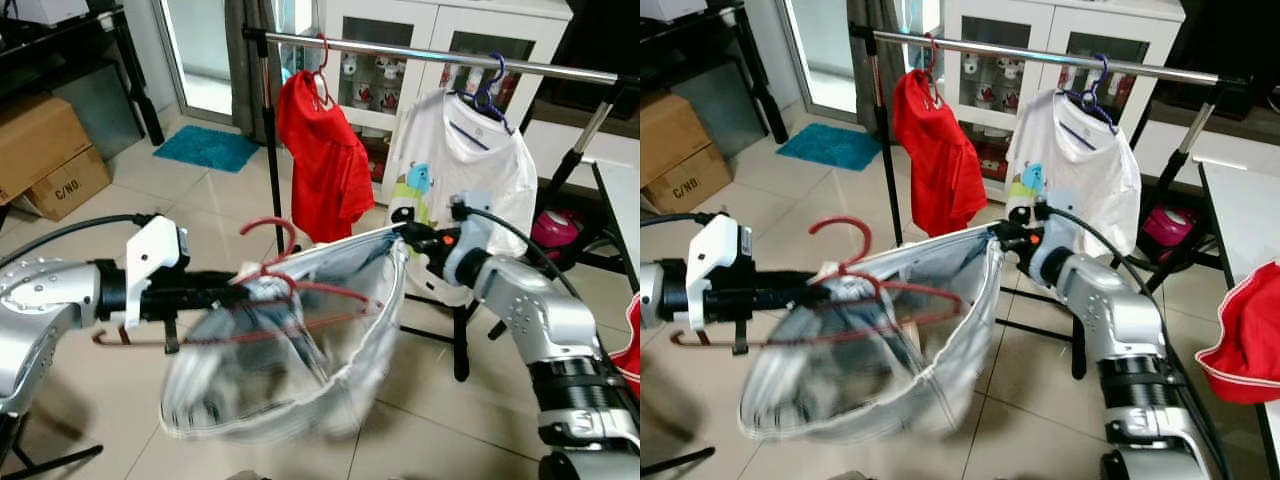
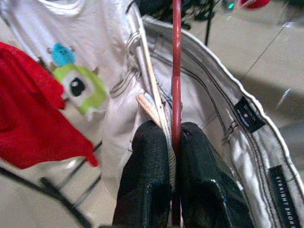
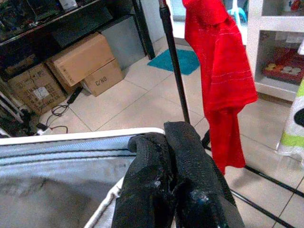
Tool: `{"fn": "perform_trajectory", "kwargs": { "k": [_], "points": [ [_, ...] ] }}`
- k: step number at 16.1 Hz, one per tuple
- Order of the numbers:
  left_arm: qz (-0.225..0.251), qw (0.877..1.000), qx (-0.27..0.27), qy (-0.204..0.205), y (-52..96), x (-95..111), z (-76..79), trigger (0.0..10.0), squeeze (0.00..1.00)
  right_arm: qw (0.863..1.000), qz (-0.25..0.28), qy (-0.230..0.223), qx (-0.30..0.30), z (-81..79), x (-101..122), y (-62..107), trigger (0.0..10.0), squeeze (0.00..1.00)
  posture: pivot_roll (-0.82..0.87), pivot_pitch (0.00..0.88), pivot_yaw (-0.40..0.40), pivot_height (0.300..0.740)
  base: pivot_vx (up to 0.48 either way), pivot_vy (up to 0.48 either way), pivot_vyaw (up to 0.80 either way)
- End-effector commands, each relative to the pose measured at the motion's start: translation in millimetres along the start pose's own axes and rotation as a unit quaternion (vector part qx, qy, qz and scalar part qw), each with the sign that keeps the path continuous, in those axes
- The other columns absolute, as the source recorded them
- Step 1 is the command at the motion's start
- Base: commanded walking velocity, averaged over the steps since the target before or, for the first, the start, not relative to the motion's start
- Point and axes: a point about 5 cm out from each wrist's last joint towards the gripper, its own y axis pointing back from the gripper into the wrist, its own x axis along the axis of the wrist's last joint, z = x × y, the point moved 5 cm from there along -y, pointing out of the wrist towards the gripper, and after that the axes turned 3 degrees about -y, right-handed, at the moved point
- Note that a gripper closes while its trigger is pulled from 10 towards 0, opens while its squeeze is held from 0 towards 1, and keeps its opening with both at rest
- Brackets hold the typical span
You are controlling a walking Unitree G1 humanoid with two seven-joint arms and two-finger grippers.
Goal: Hang hanger
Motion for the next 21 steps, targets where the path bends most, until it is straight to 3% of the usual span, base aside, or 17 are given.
{"fn": "perform_trajectory", "kwargs": {
  "k": [1,3,6,9,10,11,13,15,16,19,21],
  "points": [
    [-0.073,0.996,0.049,-0.028,29.9,-16,-19.9,0.0,0.00,0.987,0.040,0.038,-0.150,71.9,28,44.3,0.0,0.00,-0.12,0.000,-0.013,0.740,0.000,0.000,0.00],
    [-0.098,0.994,0.045,-0.027,30.8,-34,-20.0,0.0,0.00,0.986,0.071,0.087,-0.123,64.9,50,52.2,0.0,0.00,-0.12,0.000,-0.001,0.740,0.000,0.000,0.00],
    [-0.128,0.990,0.043,-0.034,33.4,-53,-19.4,0.0,0.00,0.984,0.079,0.130,-0.091,55.9,59,57.4,0.0,0.00,-0.13,0.000,0.002,0.740,0.000,0.000,0.00],
    [-0.164,0.985,0.010,-0.050,37.4,-65,-11.6,0.0,0.00,0.982,0.072,0.143,-0.101,64.8,58,65.7,0.0,0.00,-0.12,0.000,-0.005,0.740,0.000,0.000,0.00],
    [-0.216,0.974,-0.008,-0.071,45.6,-81,-6.7,0.0,0.00,0.981,0.070,0.144,-0.110,72.4,57,70.9,0.0,0.00,-0.11,0.000,-0.016,0.740,0.000,0.000,0.00],
    [-0.231,0.970,-0.011,-0.077,49.6,-87,-4.8,0.0,0.00,0.980,0.067,0.146,-0.120,78.4,57,74.5,0.0,0.00,-0.11,0.000,-0.022,0.740,0.000,0.000,0.00],
    [-0.220,0.973,-0.011,-0.069,49.2,-86,-1.2,0.0,0.00,0.978,0.072,0.146,-0.134,84.5,60,77.3,0.0,0.00,-0.11,0.000,-0.024,0.740,0.000,0.000,0.00],
    [-0.096,0.995,-0.004,-0.027,29.5,-54,7.7,0.0,0.00,0.975,0.097,0.123,-0.156,90.5,69,74.0,0.0,0.00,-0.11,0.000,-0.027,0.740,0.000,0.000,0.00],
    [-0.081,0.996,-0.002,-0.027,26.7,-48,7.8,0.0,0.00,0.976,0.090,0.126,-0.154,89.3,66,70.2,0.0,0.00,-0.10,0.000,-0.033,0.740,0.000,0.000,0.00],
    [-0.141,0.986,0.049,-0.073,33.1,-67,-8.3,0.0,0.00,0.979,0.087,0.129,-0.129,75.1,58,59.9,0.0,0.00,-0.10,0.000,-0.032,0.740,0.000,0.000,0.00],
    [-0.120,0.988,0.061,-0.079,27.5,-61,-10.5,0.0,0.00,0.981,0.085,0.132,-0.112,62.8,52,55.1,0.0,0.00,-0.11,0.000,-0.027,0.740,0.000,0.000,0.00]
  ]
}}
